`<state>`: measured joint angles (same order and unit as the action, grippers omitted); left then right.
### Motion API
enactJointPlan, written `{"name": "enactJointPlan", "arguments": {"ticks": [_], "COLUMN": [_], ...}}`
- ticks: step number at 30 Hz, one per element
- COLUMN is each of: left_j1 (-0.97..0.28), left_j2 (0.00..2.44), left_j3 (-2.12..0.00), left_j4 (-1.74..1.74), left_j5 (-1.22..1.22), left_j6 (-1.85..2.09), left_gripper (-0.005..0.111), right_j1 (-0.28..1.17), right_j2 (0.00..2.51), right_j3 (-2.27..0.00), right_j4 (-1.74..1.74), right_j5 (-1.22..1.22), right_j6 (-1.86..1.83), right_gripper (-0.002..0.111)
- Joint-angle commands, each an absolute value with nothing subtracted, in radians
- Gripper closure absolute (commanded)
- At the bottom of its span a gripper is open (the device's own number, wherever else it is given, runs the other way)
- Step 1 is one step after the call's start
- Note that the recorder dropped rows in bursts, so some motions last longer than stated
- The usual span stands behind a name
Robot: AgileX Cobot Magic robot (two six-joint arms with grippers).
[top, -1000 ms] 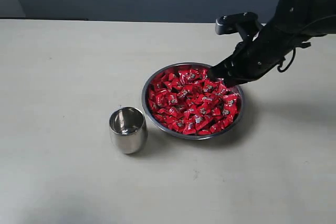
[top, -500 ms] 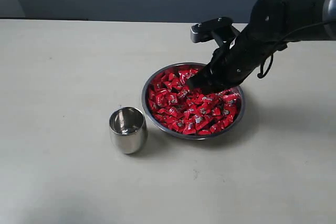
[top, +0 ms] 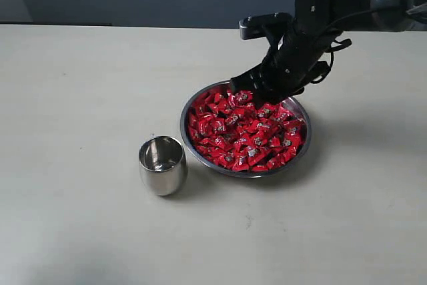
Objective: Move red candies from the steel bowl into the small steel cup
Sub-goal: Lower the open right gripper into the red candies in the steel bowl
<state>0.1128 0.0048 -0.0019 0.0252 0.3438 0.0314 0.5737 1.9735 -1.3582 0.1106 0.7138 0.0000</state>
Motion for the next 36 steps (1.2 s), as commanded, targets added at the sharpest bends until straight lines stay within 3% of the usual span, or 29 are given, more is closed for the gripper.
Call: {"name": "enactJointPlan", "arguments": {"ticks": [1,21,25,30,36], "left_j1": [0.108,0.108,0.108,0.108,0.108], "left_j2": [0.000,0.000,0.000,0.000,0.000], "left_j3": [0.000,0.000,0.000,0.000,0.000], "left_j4": [0.027,0.027,0.027,0.027,0.027], "left_j5": [0.334,0.334,0.334,0.334,0.334], "left_j6": [0.029,0.029,0.029,0.029,0.029], "left_gripper": [0.106,0.106,0.106,0.106,0.106], "right_j1": [0.570,0.570,0.570,0.570,0.570], "right_j2": [2.002,2.087,2.087,2.087,2.071], "right_j3": [-1.404,-1.402,-1.402,-1.402,-1.402], "right_j4": [0.046,0.016,0.011,-0.016,-0.044], "right_j5": [0.772,0.825,0.825,0.831,0.877], "right_j6": [0.064,0.071,0.071,0.071,0.071], "right_gripper": [0.074,0.075,0.082,0.109,0.109]}}
